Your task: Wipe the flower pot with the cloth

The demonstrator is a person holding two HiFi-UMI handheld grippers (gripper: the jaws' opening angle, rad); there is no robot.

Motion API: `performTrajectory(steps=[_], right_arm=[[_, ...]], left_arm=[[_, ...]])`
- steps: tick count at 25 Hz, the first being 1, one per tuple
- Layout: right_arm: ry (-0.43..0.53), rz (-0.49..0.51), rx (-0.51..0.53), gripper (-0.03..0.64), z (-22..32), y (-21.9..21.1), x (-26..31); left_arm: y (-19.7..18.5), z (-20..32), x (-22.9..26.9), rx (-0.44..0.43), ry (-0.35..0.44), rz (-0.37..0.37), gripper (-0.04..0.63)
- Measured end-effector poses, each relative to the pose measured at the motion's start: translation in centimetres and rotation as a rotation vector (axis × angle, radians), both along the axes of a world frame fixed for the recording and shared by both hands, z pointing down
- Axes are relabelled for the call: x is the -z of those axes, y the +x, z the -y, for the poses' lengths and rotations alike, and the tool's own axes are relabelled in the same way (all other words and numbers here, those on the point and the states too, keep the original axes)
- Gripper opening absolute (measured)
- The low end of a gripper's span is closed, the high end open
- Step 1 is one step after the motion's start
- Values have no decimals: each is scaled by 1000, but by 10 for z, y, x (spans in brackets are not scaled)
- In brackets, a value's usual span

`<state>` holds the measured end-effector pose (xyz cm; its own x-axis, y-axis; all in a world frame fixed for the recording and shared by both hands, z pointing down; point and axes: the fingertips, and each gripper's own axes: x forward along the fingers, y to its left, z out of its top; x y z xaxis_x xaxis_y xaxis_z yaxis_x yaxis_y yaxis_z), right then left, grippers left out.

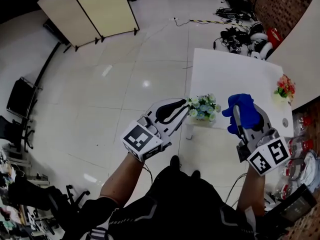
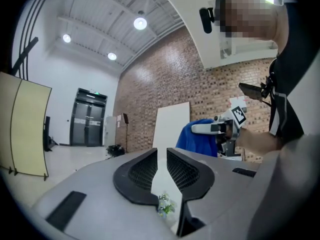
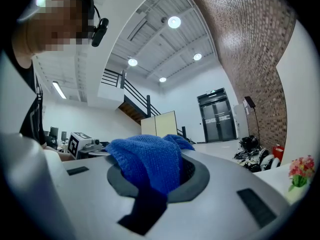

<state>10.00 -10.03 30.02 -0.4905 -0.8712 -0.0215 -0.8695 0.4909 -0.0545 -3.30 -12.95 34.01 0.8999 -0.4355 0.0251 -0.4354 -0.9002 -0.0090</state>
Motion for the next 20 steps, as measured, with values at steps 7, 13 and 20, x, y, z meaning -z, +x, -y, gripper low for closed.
performTrajectory(steps=[7, 13, 20], right_arm=[[10, -20, -72, 75, 63, -22, 14], [-44, -11, -87, 75, 88, -16, -18], [-70, -19, -43, 75, 106, 1, -34]], left_arm=[[-11, 78, 14, -62, 27, -31, 51], [12, 110, -22, -176, -20, -47, 172], [40, 114, -56, -272, 36, 21, 433]])
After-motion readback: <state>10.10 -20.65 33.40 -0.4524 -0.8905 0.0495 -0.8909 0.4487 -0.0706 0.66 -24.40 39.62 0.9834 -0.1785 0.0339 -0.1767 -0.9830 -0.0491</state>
